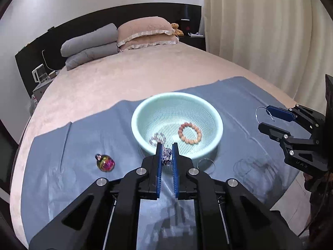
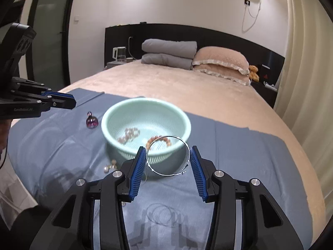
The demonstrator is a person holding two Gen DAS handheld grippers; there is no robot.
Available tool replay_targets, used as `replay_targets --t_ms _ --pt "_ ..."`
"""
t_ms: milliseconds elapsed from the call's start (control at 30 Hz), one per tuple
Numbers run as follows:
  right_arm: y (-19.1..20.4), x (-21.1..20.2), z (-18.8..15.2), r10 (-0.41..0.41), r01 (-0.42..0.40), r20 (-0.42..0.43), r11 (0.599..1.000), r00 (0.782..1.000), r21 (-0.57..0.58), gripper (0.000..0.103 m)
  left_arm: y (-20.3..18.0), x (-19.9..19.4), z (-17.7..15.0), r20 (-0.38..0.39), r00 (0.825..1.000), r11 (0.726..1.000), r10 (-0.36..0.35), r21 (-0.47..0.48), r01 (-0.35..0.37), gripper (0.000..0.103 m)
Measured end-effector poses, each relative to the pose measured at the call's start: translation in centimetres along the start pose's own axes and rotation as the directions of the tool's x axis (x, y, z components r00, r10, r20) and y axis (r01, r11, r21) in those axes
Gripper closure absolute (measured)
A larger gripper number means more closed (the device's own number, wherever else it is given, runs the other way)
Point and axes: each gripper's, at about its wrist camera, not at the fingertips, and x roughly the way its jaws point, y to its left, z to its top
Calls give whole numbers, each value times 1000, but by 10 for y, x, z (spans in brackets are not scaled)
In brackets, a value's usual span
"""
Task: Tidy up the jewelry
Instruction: 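Carry the charm and hoop into the basket and open both tools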
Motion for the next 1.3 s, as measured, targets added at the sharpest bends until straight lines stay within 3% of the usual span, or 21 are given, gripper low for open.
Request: replay_targets --t_ms 200,433,633,833,1233,1300 --pt "-13 14 52 9 -10 50 1000 999 12 62 9 18 43 6 1000 1000 16 -16 -16 94" --pt "-17 67 74 25 -25 6 1000 1000 0 62 20 64 63 -38 999 999 3 -39 -4 94" --pt "-17 124 55 66 -64 -76 998 995 27 62 23 116 59 -98 994 997 -48 -63 42 94" --pt "-1 165 24 101 -101 -172 995 980 8 62 22 161 33 -176 982 996 -62 -74 50 94" --pt "3 180 4 125 -119 -225 992 966 40 61 17 174 21 -204 974 994 -99 -64 87 93" --pt "4 177 4 127 -122 -227 992 966 37 61 17 170 21 -197 975 994 -104 -61 94 86"
